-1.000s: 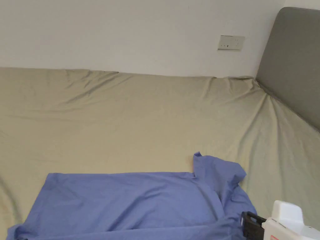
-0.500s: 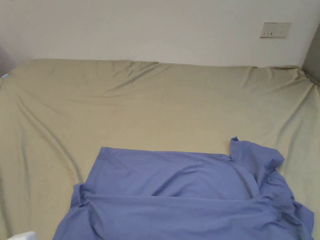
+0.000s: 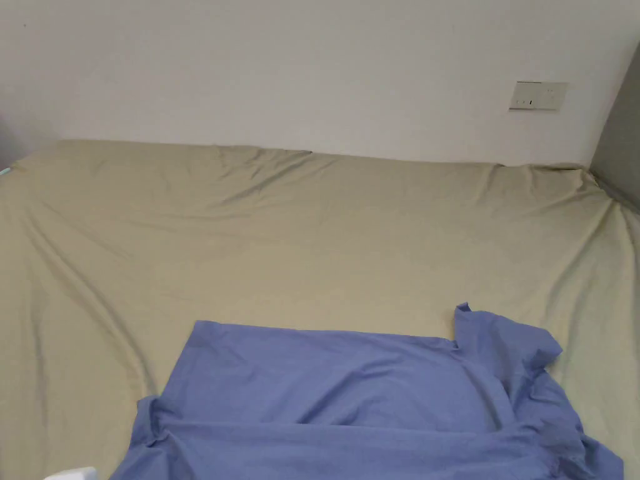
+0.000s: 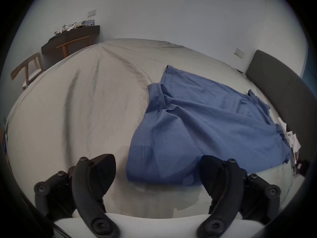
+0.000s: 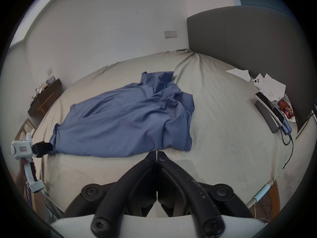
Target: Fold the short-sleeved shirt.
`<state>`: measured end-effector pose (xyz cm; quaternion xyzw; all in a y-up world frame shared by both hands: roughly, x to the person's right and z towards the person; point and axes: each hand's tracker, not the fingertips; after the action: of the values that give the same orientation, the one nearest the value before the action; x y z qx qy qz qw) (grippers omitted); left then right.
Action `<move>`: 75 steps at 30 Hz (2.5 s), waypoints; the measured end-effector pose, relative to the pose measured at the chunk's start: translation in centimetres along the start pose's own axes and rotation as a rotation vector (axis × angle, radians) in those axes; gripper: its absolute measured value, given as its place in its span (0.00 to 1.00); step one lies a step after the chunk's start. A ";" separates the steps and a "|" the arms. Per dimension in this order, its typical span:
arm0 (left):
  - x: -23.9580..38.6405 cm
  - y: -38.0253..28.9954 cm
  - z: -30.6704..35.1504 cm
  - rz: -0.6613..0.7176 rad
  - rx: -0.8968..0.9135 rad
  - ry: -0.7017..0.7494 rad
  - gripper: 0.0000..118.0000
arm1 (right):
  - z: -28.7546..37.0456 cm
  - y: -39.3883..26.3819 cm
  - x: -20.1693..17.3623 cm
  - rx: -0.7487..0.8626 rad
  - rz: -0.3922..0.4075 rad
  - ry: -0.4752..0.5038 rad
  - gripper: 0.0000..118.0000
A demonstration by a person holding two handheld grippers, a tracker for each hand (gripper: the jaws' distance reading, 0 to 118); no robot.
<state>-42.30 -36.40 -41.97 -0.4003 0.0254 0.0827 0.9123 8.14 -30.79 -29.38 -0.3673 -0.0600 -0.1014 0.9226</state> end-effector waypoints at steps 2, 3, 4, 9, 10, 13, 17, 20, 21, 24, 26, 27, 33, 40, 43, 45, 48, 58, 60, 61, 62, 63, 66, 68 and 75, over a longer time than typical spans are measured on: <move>0.2 0.3 -1.1 -0.028 -0.033 0.007 0.75 | 0.0 0.5 0.1 0.004 -0.009 -0.003 0.00; 0.3 0.3 -1.5 -0.038 -0.053 0.008 0.73 | -0.2 0.6 0.2 0.005 -0.011 -0.010 0.00; 0.9 0.2 -1.5 -0.065 -0.057 0.060 0.71 | -0.3 0.6 0.2 0.005 -0.013 -0.016 0.00; 1.4 0.1 0.2 -0.097 -0.025 0.041 0.22 | -1.4 0.2 0.8 -0.033 -0.063 -0.039 0.01; 1.4 0.1 0.3 -0.091 -0.021 0.059 0.19 | -1.7 0.0 0.9 -0.041 -0.077 -0.044 0.01; 1.0 0.2 0.7 -0.065 -0.028 0.038 0.14 | -2.3 -0.5 1.4 -0.059 -0.104 -0.059 0.01; 0.9 0.8 1.9 -0.038 -0.016 0.023 0.08 | -3.3 -0.6 2.0 -0.075 -0.096 -0.067 0.03; 1.2 1.2 2.8 -0.038 -0.002 0.029 0.08 | -4.5 -0.6 2.1 -0.066 -0.034 -0.128 0.60; 1.3 1.3 3.1 -0.039 0.002 0.029 0.08 | -5.0 -0.8 2.3 -0.061 -0.036 -0.119 0.76; 1.7 1.4 3.6 -0.046 0.013 0.018 0.08 | -5.9 -0.5 2.7 -0.058 -0.023 -0.119 0.79; 2.0 1.5 3.6 -0.044 0.013 0.023 0.08 | -7.0 -0.2 2.9 -0.065 -0.033 -0.116 0.79; 2.1 1.6 3.5 -0.046 0.013 0.029 0.08 | -7.5 0.0 3.0 -0.068 -0.039 -0.119 0.79; 2.3 1.6 3.3 -0.053 0.000 0.046 0.08 | -9.3 1.0 2.9 -0.064 -0.025 -0.040 0.12; 2.7 1.3 5.0 -0.050 0.007 0.050 0.04 | -6.6 1.9 2.5 -0.089 0.016 -0.039 0.11; 3.0 1.0 6.6 -0.057 0.020 0.049 0.04 | -4.1 2.2 3.5 -0.062 0.037 -0.054 0.11; 2.9 0.5 7.3 -0.059 0.016 0.060 0.04 | -2.0 2.4 4.3 -0.035 0.104 -0.095 0.11; 2.8 -0.7 8.5 -0.074 0.012 0.079 0.04 | 0.5 2.0 5.8 -0.048 0.128 -0.098 0.11; 0.5 -5.4 12.2 -0.006 -0.029 0.096 0.04 | 4.8 -3.5 6.3 -0.143 0.136 -0.159 0.11; 0.5 -6.3 12.0 -0.001 -0.058 0.096 0.04 | 4.7 -4.6 6.3 -0.165 0.109 -0.144 0.11; 0.5 -6.6 12.0 0.006 -0.063 0.095 0.04 | 4.5 -4.9 6.2 -0.172 0.106 -0.146 0.11; 0.5 -6.9 12.0 0.010 -0.065 0.095 0.04 | 4.4 -5.2 6.1 -0.174 0.110 -0.154 0.11; 0.4 -7.0 12.0 0.011 -0.064 0.096 0.04 | 4.2 -5.4 5.9 -0.178 0.121 -0.171 0.11; 0.1 -7.1 11.3 0.019 -0.065 0.097 0.04 | 3.2 -5.7 5.8 -0.183 0.139 -0.193 0.17; 0.0 -7.2 10.9 0.026 -0.071 0.096 0.24 | 2.0 -6.0 6.1 -0.239 0.139 -0.209 0.52; -3.3 -7.1 12.7 0.240 -0.081 0.098 0.44 | 4.8 -5.0 8.7 -0.202 -0.048 -0.393 0.65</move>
<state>-44.58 -32.26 -27.80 -0.4343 0.1145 0.1726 0.8766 15.25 -32.28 -21.04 -0.4689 -0.2371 -0.0554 0.8490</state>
